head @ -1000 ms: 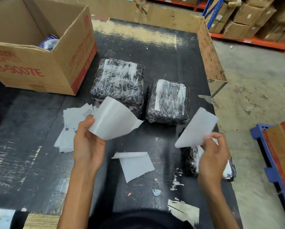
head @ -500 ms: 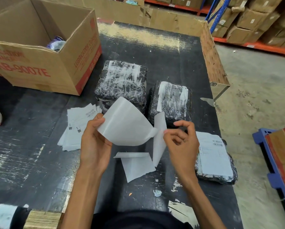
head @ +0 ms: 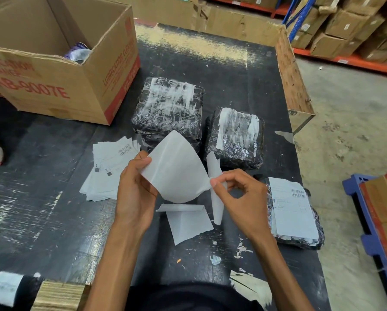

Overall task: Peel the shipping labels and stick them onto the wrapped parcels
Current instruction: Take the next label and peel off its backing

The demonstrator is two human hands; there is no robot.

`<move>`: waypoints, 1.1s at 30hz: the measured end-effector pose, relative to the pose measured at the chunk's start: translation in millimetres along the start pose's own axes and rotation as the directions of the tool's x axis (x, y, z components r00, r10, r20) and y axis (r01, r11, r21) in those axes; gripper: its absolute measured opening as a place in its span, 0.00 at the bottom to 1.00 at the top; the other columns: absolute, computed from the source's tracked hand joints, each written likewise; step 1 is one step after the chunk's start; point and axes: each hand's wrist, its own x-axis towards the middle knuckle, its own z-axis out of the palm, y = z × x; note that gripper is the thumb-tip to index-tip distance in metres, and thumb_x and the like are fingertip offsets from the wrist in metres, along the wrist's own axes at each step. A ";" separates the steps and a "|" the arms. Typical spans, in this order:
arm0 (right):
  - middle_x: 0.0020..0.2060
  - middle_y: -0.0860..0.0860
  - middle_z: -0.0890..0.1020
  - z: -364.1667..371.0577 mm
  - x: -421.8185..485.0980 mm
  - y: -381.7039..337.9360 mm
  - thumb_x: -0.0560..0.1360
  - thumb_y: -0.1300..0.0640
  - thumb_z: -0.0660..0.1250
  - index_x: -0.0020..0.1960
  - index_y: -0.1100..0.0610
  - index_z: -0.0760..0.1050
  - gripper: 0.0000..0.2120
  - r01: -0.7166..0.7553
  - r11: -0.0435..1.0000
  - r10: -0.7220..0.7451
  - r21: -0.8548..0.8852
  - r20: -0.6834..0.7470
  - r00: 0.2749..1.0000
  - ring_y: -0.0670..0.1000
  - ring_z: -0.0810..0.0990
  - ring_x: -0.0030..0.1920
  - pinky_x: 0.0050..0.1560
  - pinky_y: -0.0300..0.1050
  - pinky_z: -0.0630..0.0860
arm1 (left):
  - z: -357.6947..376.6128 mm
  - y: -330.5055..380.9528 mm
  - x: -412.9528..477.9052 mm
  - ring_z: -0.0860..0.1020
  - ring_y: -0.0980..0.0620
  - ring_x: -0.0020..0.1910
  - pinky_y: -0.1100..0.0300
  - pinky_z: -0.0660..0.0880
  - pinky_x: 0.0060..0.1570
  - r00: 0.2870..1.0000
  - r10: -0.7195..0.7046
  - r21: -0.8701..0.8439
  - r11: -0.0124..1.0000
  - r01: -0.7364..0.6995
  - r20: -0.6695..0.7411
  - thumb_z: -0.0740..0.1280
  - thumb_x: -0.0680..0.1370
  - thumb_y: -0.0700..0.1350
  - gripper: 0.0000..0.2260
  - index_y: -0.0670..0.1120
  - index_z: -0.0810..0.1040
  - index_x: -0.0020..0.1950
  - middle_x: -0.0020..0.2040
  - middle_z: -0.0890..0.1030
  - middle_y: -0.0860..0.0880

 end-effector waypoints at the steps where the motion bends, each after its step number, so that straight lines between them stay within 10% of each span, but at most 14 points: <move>1: 0.40 0.47 0.85 0.5 0.4 1.1 0.75 0.60 0.75 0.41 0.54 0.84 0.05 -0.003 1.000 0.003 0.006 0.005 1.000 0.50 0.82 0.41 0.45 0.43 0.79 | -0.2 -0.1 0.5 0.71 0.58 0.39 0.62 0.63 0.35 1.000 -0.003 0.006 1.000 0.003 -0.005 0.62 0.76 0.42 0.09 0.52 0.69 0.37 0.38 0.73 0.55; 11: 0.38 0.48 0.88 -12.5 -13.2 35.9 0.75 0.65 0.74 0.41 0.56 0.83 0.06 -0.371 0.880 0.428 0.298 -0.155 0.890 0.47 0.85 0.43 0.46 0.38 0.79 | -13.6 15.4 18.1 0.82 0.56 0.42 0.62 0.79 0.36 0.986 0.085 -0.046 0.995 -0.092 -0.141 0.59 0.82 0.41 0.09 0.49 0.74 0.44 0.43 0.83 0.54; 15: 0.40 0.48 0.85 -19.7 -29.7 41.9 0.73 0.62 0.77 0.49 0.55 0.80 0.08 -0.086 0.988 0.050 -0.130 -0.259 0.965 0.46 0.84 0.42 0.47 0.36 0.80 | -18.4 26.5 17.6 0.80 0.58 0.40 0.65 0.77 0.35 0.970 0.176 0.037 0.984 -0.172 -0.170 0.59 0.81 0.41 0.09 0.49 0.73 0.42 0.39 0.80 0.56; 20: 0.45 0.47 0.85 17.4 -46.1 47.7 0.73 0.59 0.76 0.56 0.56 0.81 0.12 0.264 0.849 -0.265 -0.458 0.064 0.962 0.50 0.83 0.45 0.46 0.49 0.80 | -25.2 20.6 11.4 0.79 0.56 0.43 0.65 0.75 0.35 0.983 0.152 0.095 0.985 -0.142 -0.102 0.60 0.80 0.42 0.07 0.50 0.71 0.43 0.43 0.79 0.55; 25: 0.53 0.42 0.85 44.4 -52.7 46.5 0.68 0.43 0.78 0.49 0.51 0.83 0.16 0.279 0.883 -0.160 -0.377 0.318 0.934 0.46 0.79 0.53 0.50 0.46 0.80 | -28.6 14.7 5.4 0.74 0.55 0.41 0.62 0.69 0.34 0.990 0.122 0.173 0.979 -0.108 -0.073 0.61 0.80 0.43 0.10 0.51 0.69 0.39 0.44 0.75 0.52; 33: 0.37 0.50 0.81 33.0 -43.7 1.1 0.70 0.45 0.79 0.38 0.61 0.80 0.19 0.424 0.840 -0.459 -0.338 -0.027 0.888 0.55 0.77 0.38 0.40 0.49 0.73 | -17.3 11.8 0.0 0.74 0.55 0.35 0.62 0.74 0.31 0.984 0.126 0.202 0.974 -0.098 -0.130 0.59 0.81 0.40 0.15 0.51 0.69 0.35 0.34 0.75 0.54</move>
